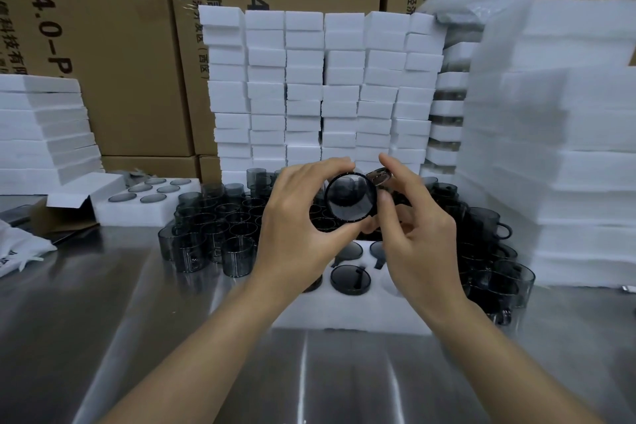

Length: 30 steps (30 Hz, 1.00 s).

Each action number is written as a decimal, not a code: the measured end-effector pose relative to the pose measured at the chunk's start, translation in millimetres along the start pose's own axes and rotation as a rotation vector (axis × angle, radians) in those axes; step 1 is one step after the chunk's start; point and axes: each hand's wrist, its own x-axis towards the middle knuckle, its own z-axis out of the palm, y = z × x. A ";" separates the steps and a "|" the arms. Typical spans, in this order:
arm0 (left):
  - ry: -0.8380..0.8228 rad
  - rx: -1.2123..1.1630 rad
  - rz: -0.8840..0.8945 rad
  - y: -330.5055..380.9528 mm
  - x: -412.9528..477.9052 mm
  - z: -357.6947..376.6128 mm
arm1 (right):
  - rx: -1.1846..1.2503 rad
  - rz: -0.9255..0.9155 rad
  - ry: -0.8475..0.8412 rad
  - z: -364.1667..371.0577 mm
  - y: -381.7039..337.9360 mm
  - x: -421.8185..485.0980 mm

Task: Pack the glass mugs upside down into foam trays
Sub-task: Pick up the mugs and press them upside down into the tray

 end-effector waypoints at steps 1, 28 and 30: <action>0.004 -0.001 0.002 -0.4 -0.1 -0.3 | -0.020 -0.014 0.000 0.7 0.4 0.3; 0.000 -0.629 -0.706 1.1 13.2 -7.5 | -0.129 -0.084 -0.071 8.7 -0.8 -8.0; -0.054 -0.648 -0.759 -2.7 12.8 -7.8 | -0.001 0.048 -0.084 9.9 -4.4 -7.8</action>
